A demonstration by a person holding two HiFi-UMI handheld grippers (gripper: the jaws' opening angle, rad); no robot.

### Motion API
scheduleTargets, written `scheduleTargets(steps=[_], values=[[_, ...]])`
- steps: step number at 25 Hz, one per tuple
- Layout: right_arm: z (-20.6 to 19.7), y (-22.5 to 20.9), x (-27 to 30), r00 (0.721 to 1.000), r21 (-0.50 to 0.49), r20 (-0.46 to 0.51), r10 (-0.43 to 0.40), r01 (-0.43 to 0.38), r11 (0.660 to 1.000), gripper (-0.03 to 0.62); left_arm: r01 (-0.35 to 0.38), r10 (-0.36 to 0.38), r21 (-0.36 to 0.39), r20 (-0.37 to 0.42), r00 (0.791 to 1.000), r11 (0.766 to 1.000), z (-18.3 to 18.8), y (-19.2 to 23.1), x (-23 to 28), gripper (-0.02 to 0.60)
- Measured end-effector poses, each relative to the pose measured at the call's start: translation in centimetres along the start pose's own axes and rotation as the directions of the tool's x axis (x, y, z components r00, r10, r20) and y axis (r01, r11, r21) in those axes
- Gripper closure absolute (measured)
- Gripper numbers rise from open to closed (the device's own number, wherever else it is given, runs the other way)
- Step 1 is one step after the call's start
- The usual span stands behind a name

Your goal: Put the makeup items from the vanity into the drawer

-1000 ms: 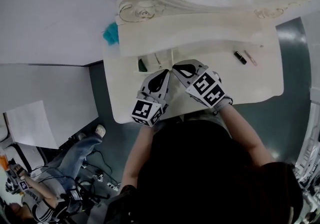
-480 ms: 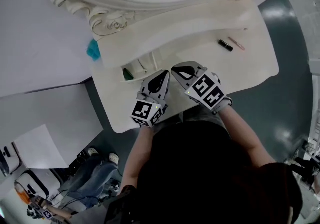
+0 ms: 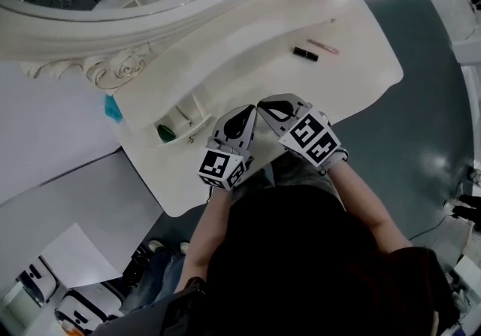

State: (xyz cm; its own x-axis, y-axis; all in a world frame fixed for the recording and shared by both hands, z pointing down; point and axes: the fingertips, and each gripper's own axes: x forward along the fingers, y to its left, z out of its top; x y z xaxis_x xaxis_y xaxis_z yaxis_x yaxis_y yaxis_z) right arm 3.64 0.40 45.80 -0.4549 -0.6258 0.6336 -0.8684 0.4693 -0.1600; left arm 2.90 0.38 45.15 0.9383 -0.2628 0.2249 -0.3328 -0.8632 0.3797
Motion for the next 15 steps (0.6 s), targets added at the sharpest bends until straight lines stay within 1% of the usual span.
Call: scheduleTargets(steps=[4,7,11,15], values=[[-1.7,-2.7,-2.0,0.999,0.037,0.008,-0.043,0.043,0.998,0.572,0.038,-0.038,0.001,-0.027,0.999,0.999,-0.5,-1.7,3.1,0.569],[-2.7,-4.9,-3.3,0.998,0.059,0.007,-0.07,0.069,0.996,0.571,0.053,-0.053,-0.001,-0.041,0.998,0.999,-0.7,-2.8,5.3,0.569],[-3.9,-8.0,-4.4,0.996,0.074,0.001,-0.088,0.088,0.993,0.571,0.053,-0.053,-0.001,-0.048,0.997,0.999,-0.7,-3.7,8.2,0.569],[-4.8,-10.6,-4.9,0.996,0.08,-0.009,-0.089,0.089,0.993,0.569,0.035,-0.036,-0.006,-0.057,0.998,0.999,-0.9,-4.0,10.6,0.57]])
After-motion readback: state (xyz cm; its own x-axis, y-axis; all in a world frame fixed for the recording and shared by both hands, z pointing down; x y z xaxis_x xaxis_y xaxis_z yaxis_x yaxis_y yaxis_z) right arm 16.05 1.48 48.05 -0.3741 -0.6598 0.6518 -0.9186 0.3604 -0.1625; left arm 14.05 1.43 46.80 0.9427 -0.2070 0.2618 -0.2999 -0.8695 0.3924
